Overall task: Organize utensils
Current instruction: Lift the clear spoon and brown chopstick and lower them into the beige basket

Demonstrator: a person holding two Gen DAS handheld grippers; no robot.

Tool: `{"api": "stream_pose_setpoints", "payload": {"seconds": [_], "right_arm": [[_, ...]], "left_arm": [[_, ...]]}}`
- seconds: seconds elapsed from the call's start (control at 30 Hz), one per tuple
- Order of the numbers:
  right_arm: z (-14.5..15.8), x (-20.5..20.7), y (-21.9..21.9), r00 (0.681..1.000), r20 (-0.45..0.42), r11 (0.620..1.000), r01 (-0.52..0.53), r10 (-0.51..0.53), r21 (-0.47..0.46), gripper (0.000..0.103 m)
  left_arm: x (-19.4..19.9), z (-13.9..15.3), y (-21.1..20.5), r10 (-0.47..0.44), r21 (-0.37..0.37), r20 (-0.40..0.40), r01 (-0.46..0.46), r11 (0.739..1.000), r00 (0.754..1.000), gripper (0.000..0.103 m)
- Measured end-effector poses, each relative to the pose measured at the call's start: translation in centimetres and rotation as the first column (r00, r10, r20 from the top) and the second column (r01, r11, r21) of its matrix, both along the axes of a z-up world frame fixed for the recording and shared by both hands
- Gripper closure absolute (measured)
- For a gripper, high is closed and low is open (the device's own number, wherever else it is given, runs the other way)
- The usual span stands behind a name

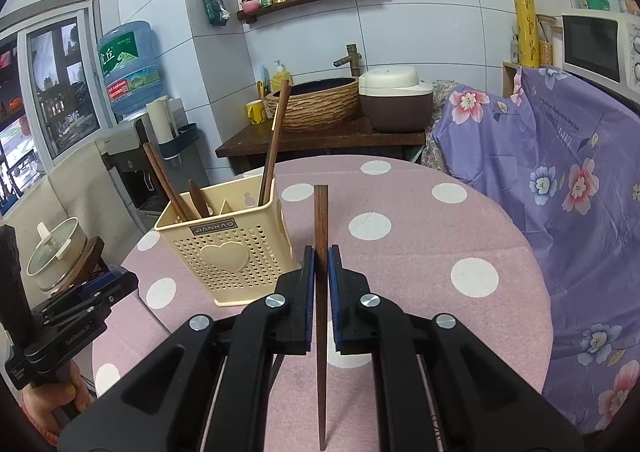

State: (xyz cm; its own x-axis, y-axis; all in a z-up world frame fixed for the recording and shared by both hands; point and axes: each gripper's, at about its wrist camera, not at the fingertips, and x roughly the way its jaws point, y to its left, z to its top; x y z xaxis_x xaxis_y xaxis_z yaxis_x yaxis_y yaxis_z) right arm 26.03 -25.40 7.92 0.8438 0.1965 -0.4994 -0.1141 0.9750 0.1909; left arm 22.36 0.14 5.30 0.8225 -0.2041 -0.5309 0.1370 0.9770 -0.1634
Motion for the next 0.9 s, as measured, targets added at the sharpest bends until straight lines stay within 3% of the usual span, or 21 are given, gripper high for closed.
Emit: {"api": "stream_pose_setpoints", "payload": {"seconds": [0.4, 0.57, 0.73, 0.8, 0.9], "right_arm": [[3.7, -0.1, 0.3, 0.998, 0.058, 1.0, -0.029, 0.029, -0.004, 0.095], [9.3, 0.6, 1.4, 0.988, 0.142, 0.998, -0.056, 0.058, -0.014, 0.095], [16.2, 2.4, 2.7, 0.964, 0.26, 0.997, -0.074, 0.063, 0.033, 0.095], [18.4, 3.3, 3.2, 0.949, 0.313, 0.996, -0.063, 0.039, 0.066, 0.095], [19.2, 4.9, 4.3, 0.93, 0.367, 0.997, -0.022, -0.006, 0.074, 0.095]], "left_arm": [[0.8, 3.6, 0.8, -0.046, -0.039, 0.036, 0.047, 0.998, 0.998, 0.067], [1.6, 8.8, 1.0, -0.052, -0.056, 0.129, 0.059, 0.997, 0.99, 0.067], [4.3, 14.6, 0.3, -0.027, -0.073, 0.215, 0.043, 0.996, 0.976, 0.067], [5.6, 15.6, -0.2, -0.007, -0.062, 0.229, 0.021, 0.998, 0.973, 0.067], [7.5, 14.9, -0.7, -0.003, -0.075, 0.201, 0.019, 0.997, 0.98, 0.067]]}}
